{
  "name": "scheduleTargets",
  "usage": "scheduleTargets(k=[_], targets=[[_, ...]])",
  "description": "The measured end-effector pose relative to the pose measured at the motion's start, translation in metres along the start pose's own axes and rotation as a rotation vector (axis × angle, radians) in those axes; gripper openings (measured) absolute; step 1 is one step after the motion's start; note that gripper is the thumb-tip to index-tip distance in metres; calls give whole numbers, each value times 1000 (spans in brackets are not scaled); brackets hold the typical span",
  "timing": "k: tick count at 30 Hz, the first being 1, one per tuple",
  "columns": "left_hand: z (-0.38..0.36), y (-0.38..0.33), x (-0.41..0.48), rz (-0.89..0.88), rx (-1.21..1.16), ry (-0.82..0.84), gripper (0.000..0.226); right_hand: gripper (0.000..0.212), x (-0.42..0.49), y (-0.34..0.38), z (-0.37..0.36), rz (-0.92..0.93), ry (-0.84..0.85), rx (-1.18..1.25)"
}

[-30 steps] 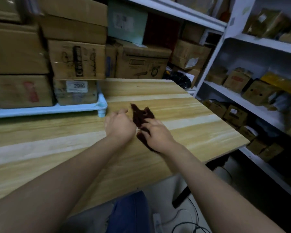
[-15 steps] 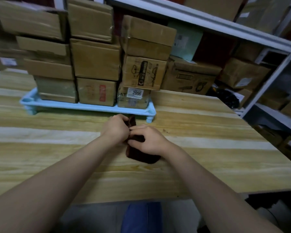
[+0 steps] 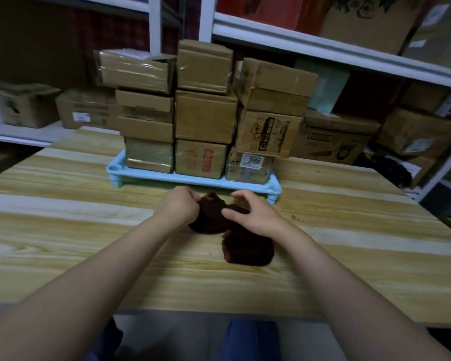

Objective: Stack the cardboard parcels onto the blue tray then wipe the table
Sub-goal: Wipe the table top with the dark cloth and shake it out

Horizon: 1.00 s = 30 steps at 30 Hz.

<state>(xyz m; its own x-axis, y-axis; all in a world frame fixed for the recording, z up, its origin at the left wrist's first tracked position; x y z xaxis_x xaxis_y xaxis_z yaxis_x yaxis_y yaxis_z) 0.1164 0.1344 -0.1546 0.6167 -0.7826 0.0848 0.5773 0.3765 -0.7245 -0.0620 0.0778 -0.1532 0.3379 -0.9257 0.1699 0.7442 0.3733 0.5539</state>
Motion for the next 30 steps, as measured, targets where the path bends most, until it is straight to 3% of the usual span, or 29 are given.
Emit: scheduleTargets(k=[2,5,9,11,14,17,21,23,25,27,30], targets=[[7,8,3,15,11,-15,21,78,-2,-6,2,-95,112,-151],[15,20,8,21,40,-24,23,67,-7,-10,4,-194,195,-93],[23,25,9,-35,140,-68,24,27,-12,2,2,-280,100,328],[26,26,9,-19,148,-64,25,27,-13,10,5,-304,17,435],[33,25,6,50,80,-29,29,34,-10,15,9,-323,-86,333],[31,20,-2,31,13,103,22,45,-6,12,10,-461,-164,405],[26,7,-30,-62,41,408,31,48,-6,17,12,-603,-242,583],[24,-3,-39,-91,83,436,37,49,-5,16,13,-652,-272,650],[21,-9,-42,-11,-40,408,47,47,-9,17,14,-717,-213,769],[14,-10,-42,197,-346,409,52,48,-15,18,13,-757,-94,857],[2,-15,-47,487,-759,507,41,48,-23,16,15,-729,17,888]])
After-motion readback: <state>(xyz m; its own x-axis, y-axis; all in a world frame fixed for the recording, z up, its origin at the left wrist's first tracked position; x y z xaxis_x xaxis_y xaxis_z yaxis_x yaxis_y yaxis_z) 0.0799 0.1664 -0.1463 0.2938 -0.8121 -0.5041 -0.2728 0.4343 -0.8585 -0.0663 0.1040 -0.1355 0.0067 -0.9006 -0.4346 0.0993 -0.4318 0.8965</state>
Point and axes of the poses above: each hand's wrist, its own x-axis towards the middle knuckle, its own z-axis out of the back of the hand, y = z × x, the point moved 5 cm from there along x, towards the middle knuckle, and after that the axes turned 13 degrees about -y, right-handed, at the moved point
